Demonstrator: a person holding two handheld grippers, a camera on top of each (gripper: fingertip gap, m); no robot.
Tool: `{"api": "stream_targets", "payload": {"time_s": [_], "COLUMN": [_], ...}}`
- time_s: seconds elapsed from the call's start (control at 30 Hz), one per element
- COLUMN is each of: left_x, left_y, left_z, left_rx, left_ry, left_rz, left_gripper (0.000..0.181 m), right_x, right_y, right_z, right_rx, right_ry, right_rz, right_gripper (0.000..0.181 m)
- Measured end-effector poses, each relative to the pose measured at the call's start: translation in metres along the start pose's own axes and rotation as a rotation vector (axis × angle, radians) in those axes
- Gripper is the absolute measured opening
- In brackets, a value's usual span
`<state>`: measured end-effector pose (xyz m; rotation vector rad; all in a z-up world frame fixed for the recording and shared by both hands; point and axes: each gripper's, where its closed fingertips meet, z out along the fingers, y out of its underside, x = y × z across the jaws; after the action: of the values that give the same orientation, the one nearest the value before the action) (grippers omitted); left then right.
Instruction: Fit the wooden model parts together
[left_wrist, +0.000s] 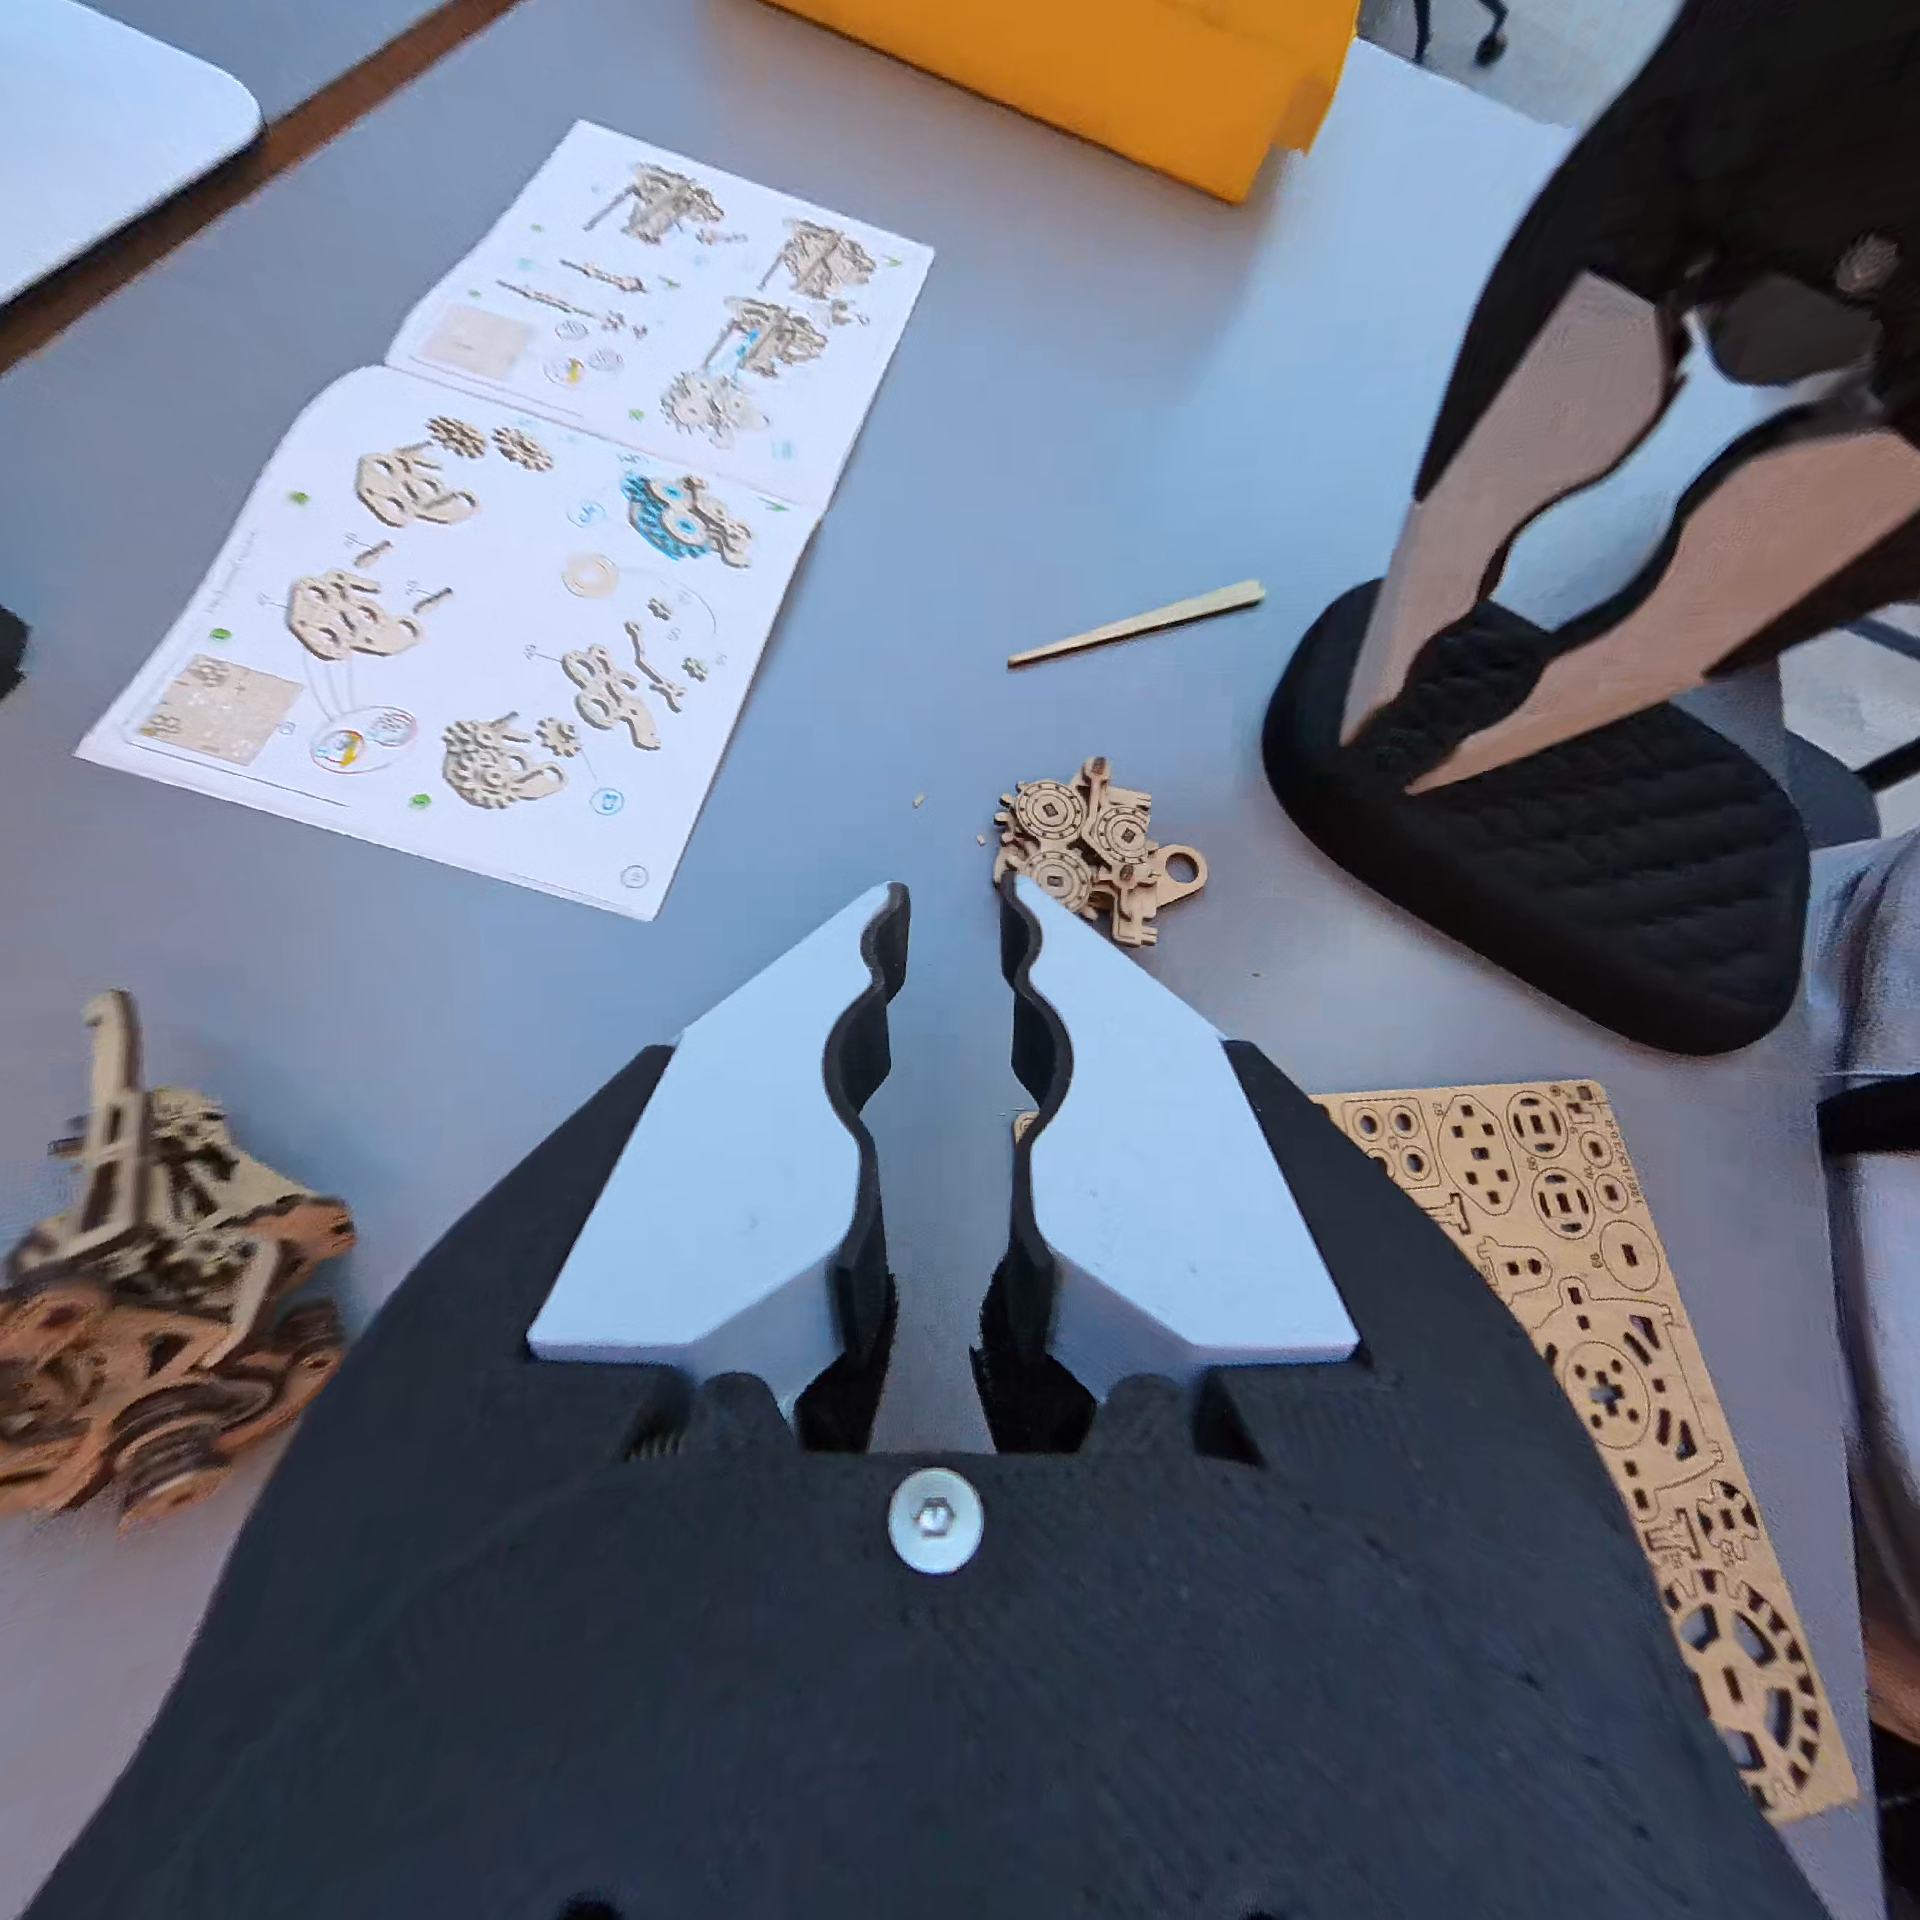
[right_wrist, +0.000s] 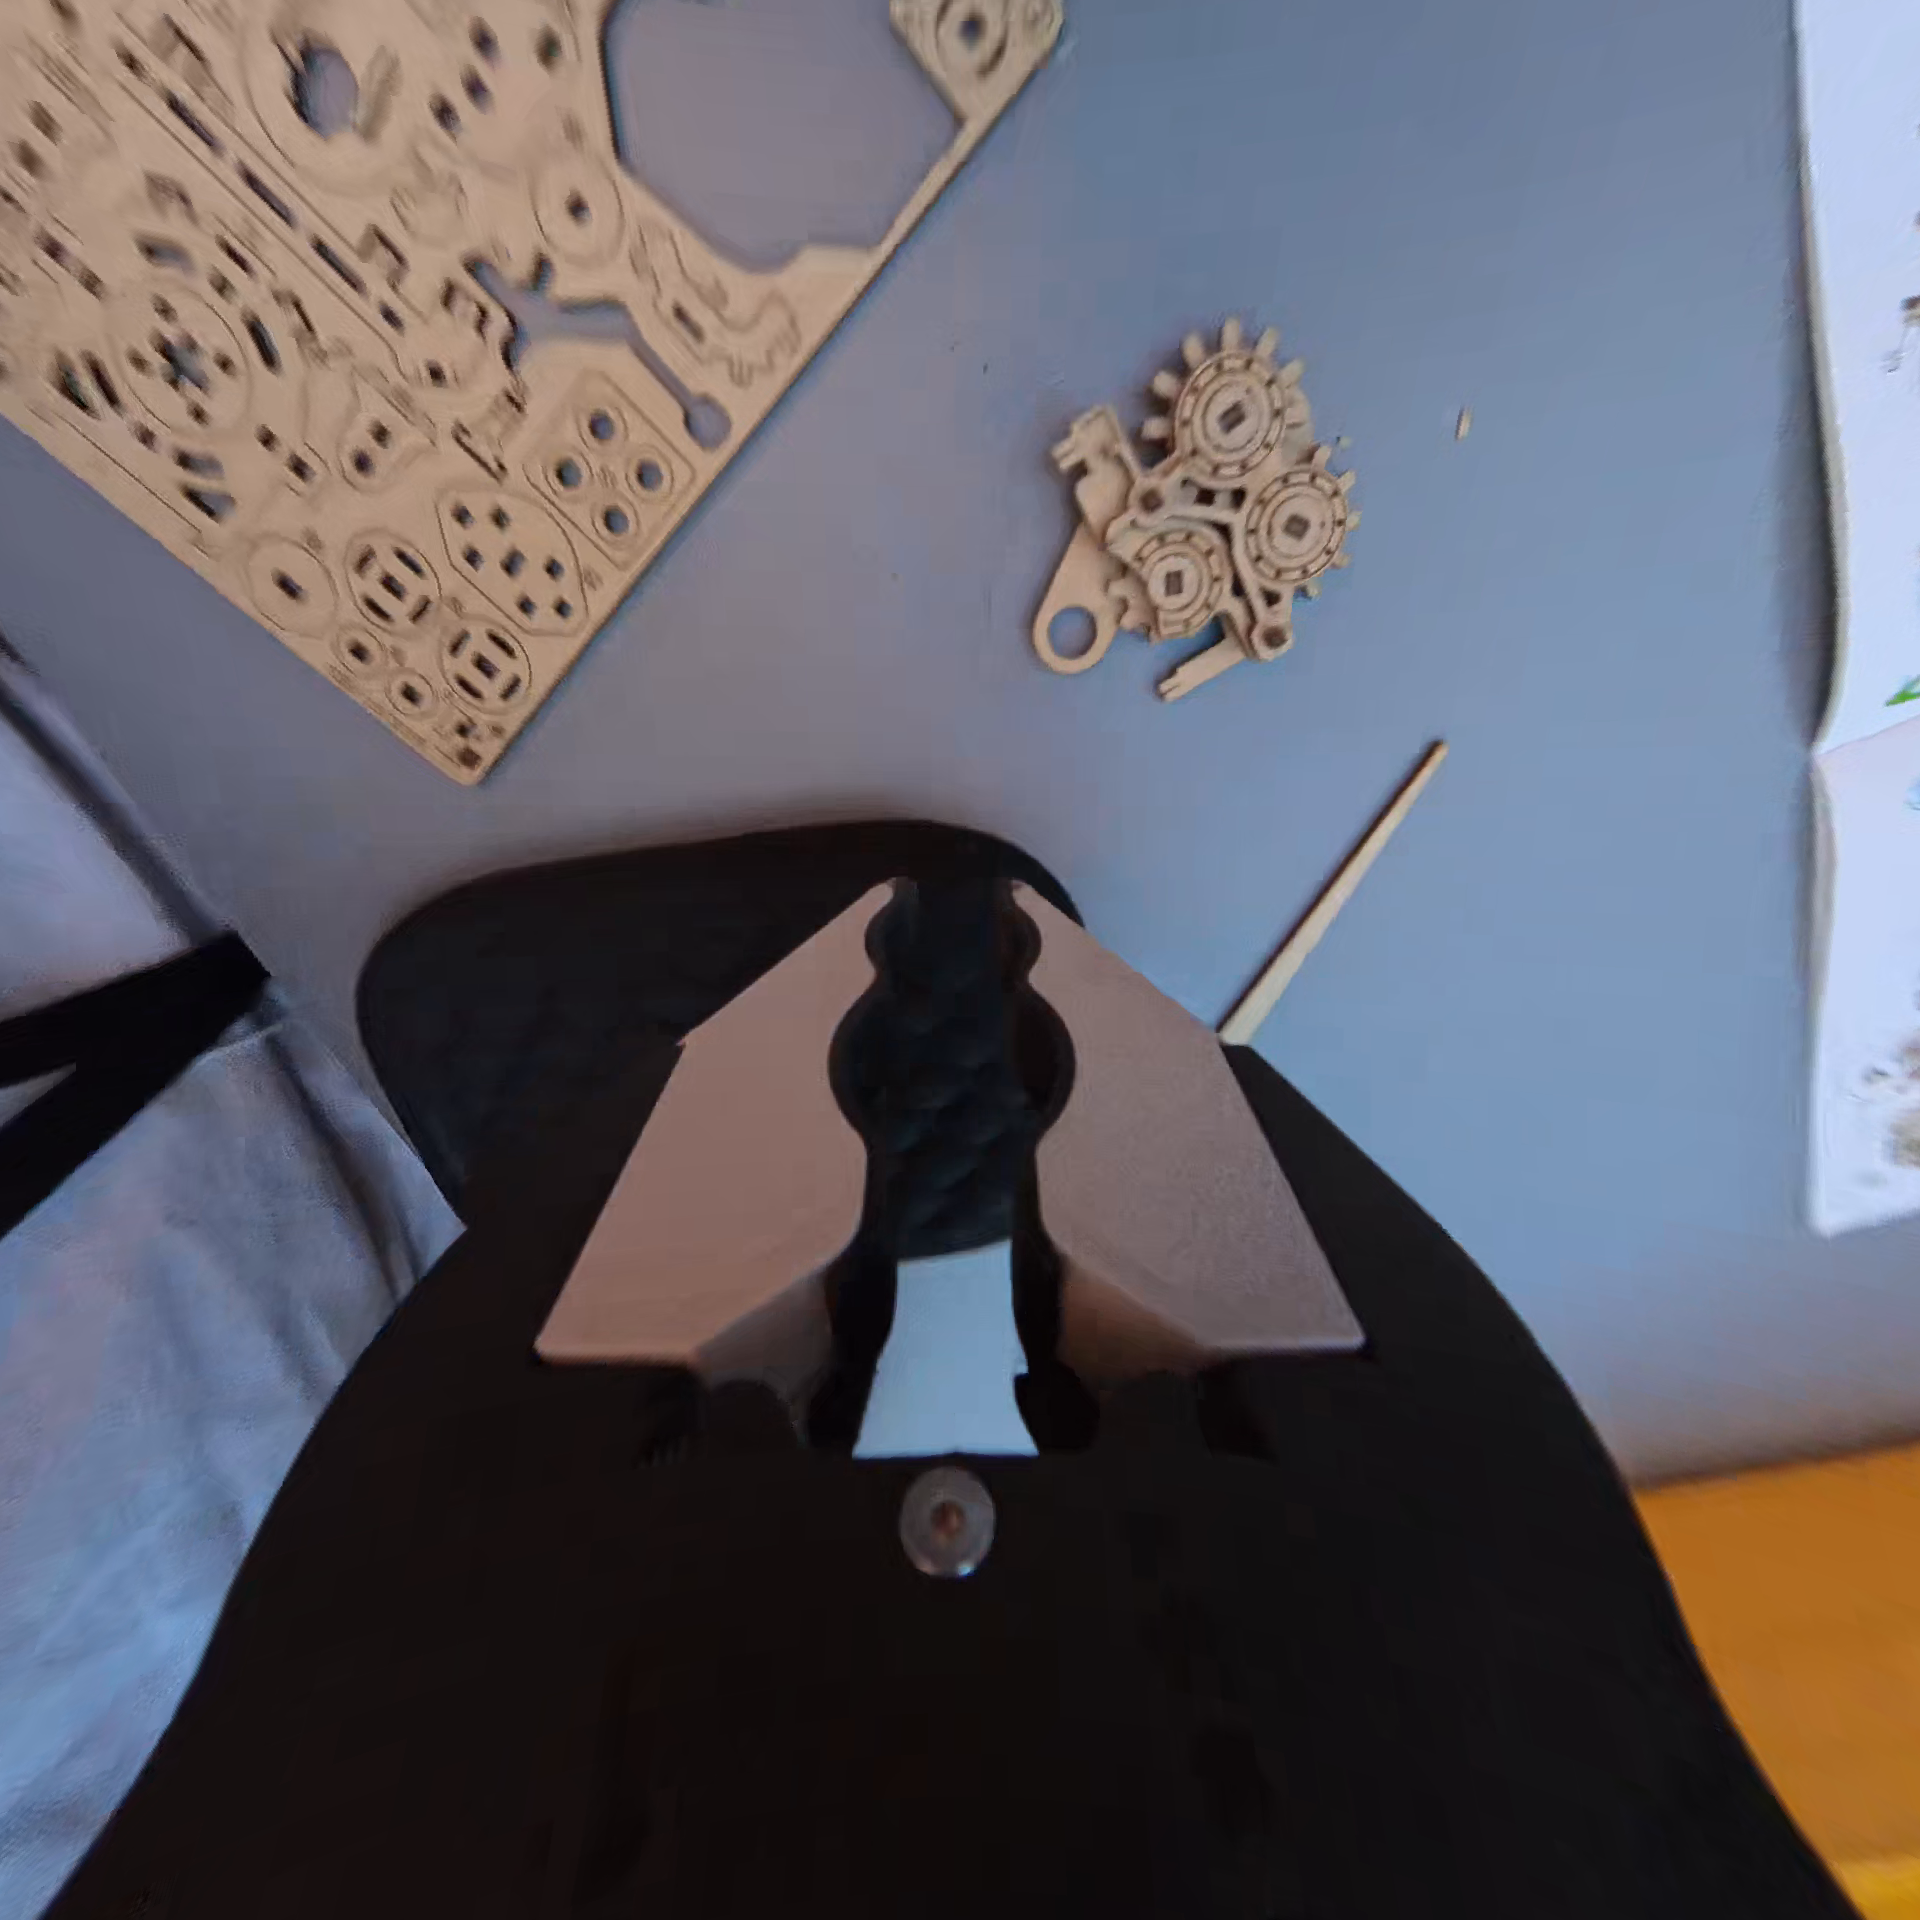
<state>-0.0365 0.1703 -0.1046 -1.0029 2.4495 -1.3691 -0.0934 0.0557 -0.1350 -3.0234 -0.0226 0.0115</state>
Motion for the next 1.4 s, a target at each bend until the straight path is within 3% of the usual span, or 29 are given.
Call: {"api": "stream_targets", "payload": {"time_s": [0.1,0.27,0.47,0.6,0.67,0.73,0.87,0.97,1.07,1.1,1.2,1.4], "left_x": [-0.010,-0.019,-0.011,-0.003,-0.001,0.006,0.021,0.021,0.021,0.022,0.027,0.038], "left_y": [-0.010,-0.014,0.001,0.017,0.027,0.039,0.069,0.086,0.084,0.084,0.089,0.095], "left_z": [-0.027,-0.070,-0.115,-0.136,-0.142,-0.142,-0.129,-0.119,-0.108,-0.105,-0.098,-0.102], "left_rx": [0.010,0.053,0.089,0.144,0.173,0.187,0.147,0.085,0.088,0.090,0.098,0.120], "left_ry": [-0.054,-0.101,-0.197,-0.252,-0.273,-0.272,-0.267,-0.278,-0.233,-0.217,-0.220,-0.254], "left_rz": [0.001,-0.079,-0.154,-0.218,-0.266,-0.302,-0.296,-0.262,-0.269,-0.284,-0.283,-0.271], "left_gripper": [0.017,0.018,0.019,0.020,0.020,0.021,0.028,0.030,0.030,0.030,0.027,0.026], "right_x": [-0.016,-0.046,-0.075,-0.053,-0.038,-0.023,-0.023,-0.016,0.001,0.001,0.001,-0.009], "right_y": [0.003,-0.010,0.015,0.030,0.026,0.018,0.001,-0.029,-0.078,-0.090,-0.122,-0.150], "right_z": [-0.005,-0.015,-0.019,-0.017,-0.014,-0.009,-0.001,-0.020,-0.045,-0.044,-0.015,0.047], "right_rx": [-0.312,-0.518,-0.659,-0.712,-0.639,-0.465,0.026,0.482,0.877,0.923,0.830,0.486], "right_ry": [0.124,0.212,-0.003,-0.028,-0.029,-0.043,-0.246,-0.311,-0.197,-0.170,-0.074,-0.033], "right_rz": [-0.149,-0.389,-0.530,-0.453,-0.338,-0.245,-0.102,-0.105,-0.248,-0.310,-0.480,-0.699], "right_gripper": [0.015,0.002,0.000,0.000,0.000,0.000,0.000,0.001,0.032,0.034,0.030,0.024]}}
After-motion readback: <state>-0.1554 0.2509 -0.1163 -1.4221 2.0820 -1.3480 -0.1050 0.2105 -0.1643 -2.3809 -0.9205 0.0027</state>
